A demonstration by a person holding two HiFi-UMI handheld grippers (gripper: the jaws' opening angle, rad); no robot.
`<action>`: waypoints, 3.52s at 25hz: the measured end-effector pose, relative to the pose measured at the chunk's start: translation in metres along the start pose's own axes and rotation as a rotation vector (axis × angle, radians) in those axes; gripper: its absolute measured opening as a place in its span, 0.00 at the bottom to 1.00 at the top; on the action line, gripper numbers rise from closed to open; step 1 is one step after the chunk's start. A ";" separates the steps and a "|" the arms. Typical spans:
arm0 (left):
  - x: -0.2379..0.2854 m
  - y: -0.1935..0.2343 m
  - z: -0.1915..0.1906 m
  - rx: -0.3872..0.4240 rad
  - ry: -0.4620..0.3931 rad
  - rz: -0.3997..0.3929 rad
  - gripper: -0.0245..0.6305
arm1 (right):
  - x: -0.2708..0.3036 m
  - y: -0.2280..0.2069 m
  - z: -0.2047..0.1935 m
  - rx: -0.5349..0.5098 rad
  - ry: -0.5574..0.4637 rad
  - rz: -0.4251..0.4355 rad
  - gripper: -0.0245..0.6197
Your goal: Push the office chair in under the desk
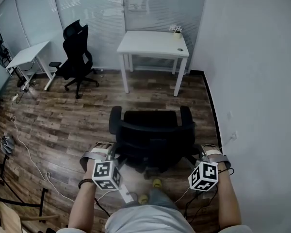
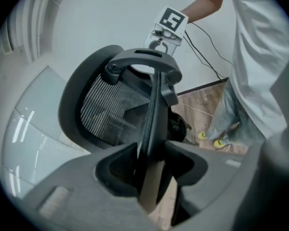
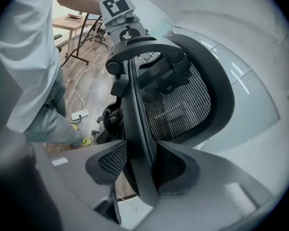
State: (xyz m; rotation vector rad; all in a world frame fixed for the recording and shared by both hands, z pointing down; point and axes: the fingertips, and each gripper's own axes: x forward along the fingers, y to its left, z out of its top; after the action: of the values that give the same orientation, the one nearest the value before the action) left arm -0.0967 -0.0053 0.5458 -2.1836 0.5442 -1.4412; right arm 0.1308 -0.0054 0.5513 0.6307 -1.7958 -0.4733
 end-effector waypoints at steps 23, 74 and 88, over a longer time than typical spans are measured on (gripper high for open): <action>0.106 0.150 -0.020 0.004 -0.021 0.036 0.32 | 0.111 -0.142 -0.010 0.033 -0.027 -0.035 0.33; 0.367 0.588 -0.161 0.069 -0.092 0.070 0.33 | 0.438 -0.529 0.052 0.083 -0.001 -0.061 0.34; 0.431 0.678 -0.173 0.065 -0.096 0.066 0.35 | 0.501 -0.612 0.047 0.103 0.007 -0.075 0.34</action>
State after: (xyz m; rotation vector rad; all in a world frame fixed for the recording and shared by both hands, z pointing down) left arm -0.1447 -0.8253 0.5330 -2.1504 0.5236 -1.2947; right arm 0.0790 -0.7960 0.5391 0.7722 -1.8035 -0.4302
